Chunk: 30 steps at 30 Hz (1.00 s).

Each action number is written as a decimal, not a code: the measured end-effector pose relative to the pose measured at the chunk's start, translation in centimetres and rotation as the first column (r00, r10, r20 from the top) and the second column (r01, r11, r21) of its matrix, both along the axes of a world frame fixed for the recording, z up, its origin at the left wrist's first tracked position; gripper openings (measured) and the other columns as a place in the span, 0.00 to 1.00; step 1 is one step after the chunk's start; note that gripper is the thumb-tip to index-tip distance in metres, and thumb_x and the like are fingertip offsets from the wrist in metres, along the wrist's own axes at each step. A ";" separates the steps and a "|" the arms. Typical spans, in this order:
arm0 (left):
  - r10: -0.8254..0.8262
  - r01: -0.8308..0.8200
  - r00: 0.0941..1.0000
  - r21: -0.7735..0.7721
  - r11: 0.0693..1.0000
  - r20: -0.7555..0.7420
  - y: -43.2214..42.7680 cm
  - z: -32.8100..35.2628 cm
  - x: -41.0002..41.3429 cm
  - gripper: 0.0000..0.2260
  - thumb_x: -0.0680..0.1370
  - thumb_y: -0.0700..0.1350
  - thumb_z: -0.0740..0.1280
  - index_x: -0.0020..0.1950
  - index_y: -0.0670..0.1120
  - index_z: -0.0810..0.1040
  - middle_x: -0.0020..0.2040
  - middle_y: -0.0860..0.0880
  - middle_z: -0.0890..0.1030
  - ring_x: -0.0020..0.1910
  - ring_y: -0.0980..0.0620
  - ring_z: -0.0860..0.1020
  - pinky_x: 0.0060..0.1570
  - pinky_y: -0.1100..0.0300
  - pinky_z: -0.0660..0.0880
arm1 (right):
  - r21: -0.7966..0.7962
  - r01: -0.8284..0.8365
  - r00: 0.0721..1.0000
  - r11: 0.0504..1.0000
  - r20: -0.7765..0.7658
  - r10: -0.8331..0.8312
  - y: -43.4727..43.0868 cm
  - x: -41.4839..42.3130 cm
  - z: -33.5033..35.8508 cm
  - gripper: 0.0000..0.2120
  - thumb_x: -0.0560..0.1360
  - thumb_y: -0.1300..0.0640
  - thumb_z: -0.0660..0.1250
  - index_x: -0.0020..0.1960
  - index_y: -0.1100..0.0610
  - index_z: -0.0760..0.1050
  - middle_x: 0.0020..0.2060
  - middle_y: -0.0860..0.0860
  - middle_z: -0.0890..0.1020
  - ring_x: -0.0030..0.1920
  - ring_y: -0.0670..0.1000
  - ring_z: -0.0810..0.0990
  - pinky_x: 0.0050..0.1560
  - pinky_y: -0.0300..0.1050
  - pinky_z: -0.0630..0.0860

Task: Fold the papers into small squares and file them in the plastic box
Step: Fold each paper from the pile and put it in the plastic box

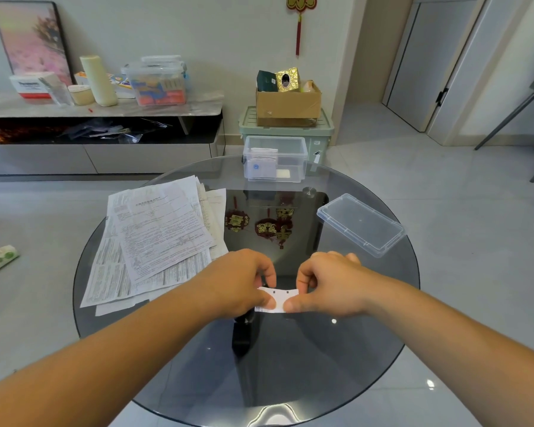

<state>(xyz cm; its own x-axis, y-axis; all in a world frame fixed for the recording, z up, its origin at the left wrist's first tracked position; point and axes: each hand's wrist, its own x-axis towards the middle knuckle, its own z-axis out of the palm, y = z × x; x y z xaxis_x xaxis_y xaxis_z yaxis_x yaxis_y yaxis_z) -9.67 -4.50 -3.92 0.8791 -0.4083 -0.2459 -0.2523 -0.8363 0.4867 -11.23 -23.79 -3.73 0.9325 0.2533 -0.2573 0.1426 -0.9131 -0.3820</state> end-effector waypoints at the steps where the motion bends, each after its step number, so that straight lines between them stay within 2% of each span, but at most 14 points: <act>1: -0.011 0.011 1.000 -0.007 1.000 -0.001 0.1 -0.1 0.0 0.08 0.75 0.47 0.76 0.51 0.54 0.81 0.42 0.56 0.78 0.41 0.56 0.78 0.42 0.63 0.73 | 0.002 0.002 1.000 1.000 -0.007 -0.002 0.0 0.0 0.0 0.19 0.68 0.32 0.72 0.40 0.48 0.78 0.39 0.44 0.78 0.50 0.46 0.72 0.64 0.53 0.63; 8: -0.103 0.099 0.994 -0.068 0.993 -0.047 1.0 -0.3 -0.1 0.11 0.75 0.50 0.75 0.54 0.57 0.78 0.46 0.57 0.79 0.43 0.56 0.79 0.41 0.65 0.73 | -0.047 0.054 0.998 0.997 -0.038 -0.056 0.8 0.2 0.3 0.20 0.65 0.32 0.75 0.40 0.48 0.77 0.40 0.43 0.79 0.53 0.49 0.73 0.62 0.53 0.64; 11: -0.086 0.081 0.994 -0.077 0.994 -0.064 1.1 -0.1 -0.2 0.13 0.71 0.51 0.78 0.52 0.56 0.79 0.45 0.56 0.81 0.42 0.55 0.81 0.45 0.58 0.81 | -0.087 0.074 0.994 0.993 -0.079 -0.081 1.4 0.6 0.9 0.21 0.64 0.33 0.76 0.42 0.50 0.78 0.42 0.45 0.82 0.50 0.50 0.76 0.62 0.53 0.65; 14: -0.041 0.037 0.997 -0.054 0.998 -0.065 0.8 0.1 0.0 0.13 0.69 0.51 0.81 0.49 0.53 0.81 0.43 0.53 0.82 0.38 0.55 0.81 0.45 0.53 0.82 | -0.101 0.061 0.991 0.993 -0.110 -0.072 1.7 0.9 1.4 0.22 0.64 0.34 0.78 0.43 0.50 0.77 0.43 0.45 0.82 0.49 0.50 0.77 0.63 0.55 0.65; 18: -0.026 0.025 0.998 -0.024 0.999 -0.058 0.2 0.3 0.3 0.14 0.66 0.54 0.82 0.45 0.50 0.83 0.38 0.54 0.82 0.36 0.56 0.80 0.40 0.58 0.79 | -0.064 0.038 0.992 0.997 -0.119 -0.045 1.4 0.6 1.5 0.20 0.65 0.36 0.78 0.44 0.48 0.75 0.43 0.44 0.80 0.49 0.49 0.76 0.62 0.55 0.66; 22: -0.028 0.027 0.998 -0.006 1.000 -0.048 -0.3 0.3 0.5 0.13 0.68 0.55 0.80 0.45 0.49 0.83 0.38 0.53 0.81 0.36 0.56 0.78 0.36 0.62 0.73 | -0.049 0.032 0.993 0.998 -0.109 -0.037 1.1 0.1 1.5 0.18 0.67 0.38 0.77 0.46 0.45 0.73 0.44 0.43 0.77 0.53 0.50 0.74 0.61 0.53 0.68; 24: -0.037 0.037 0.999 0.002 0.999 -0.035 -0.4 0.3 0.5 0.13 0.69 0.55 0.79 0.44 0.49 0.82 0.37 0.53 0.80 0.35 0.56 0.77 0.35 0.63 0.72 | -0.026 0.046 0.993 0.999 -0.109 -0.049 1.0 -0.2 1.5 0.16 0.67 0.40 0.77 0.46 0.43 0.74 0.46 0.42 0.76 0.54 0.51 0.71 0.58 0.50 0.70; 27: -0.042 0.042 0.999 0.009 0.999 -0.009 -0.7 0.2 0.2 0.13 0.69 0.55 0.79 0.45 0.50 0.80 0.40 0.54 0.81 0.39 0.55 0.79 0.39 0.61 0.76 | -0.010 0.040 0.994 0.999 -0.097 -0.040 0.8 -0.9 1.7 0.14 0.69 0.43 0.76 0.47 0.45 0.73 0.47 0.42 0.76 0.52 0.49 0.69 0.51 0.46 0.69; 30: -0.055 0.056 0.998 -0.034 0.998 0.026 -0.8 0.1 0.0 0.14 0.68 0.53 0.80 0.45 0.52 0.77 0.43 0.54 0.80 0.42 0.55 0.79 0.43 0.57 0.79 | 0.073 0.030 0.997 0.997 -0.067 -0.026 0.6 -1.3 1.6 0.15 0.69 0.47 0.77 0.44 0.46 0.71 0.44 0.43 0.76 0.45 0.46 0.73 0.42 0.42 0.71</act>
<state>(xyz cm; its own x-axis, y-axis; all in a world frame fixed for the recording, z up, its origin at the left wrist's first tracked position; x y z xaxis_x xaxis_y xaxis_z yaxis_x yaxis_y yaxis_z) -9.71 -5.34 -3.78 0.8608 -0.4642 -0.2088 -0.3102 -0.8036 0.5079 -12.57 -23.16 -2.18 0.9213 0.2479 -0.2996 0.0898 -0.8852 -0.4564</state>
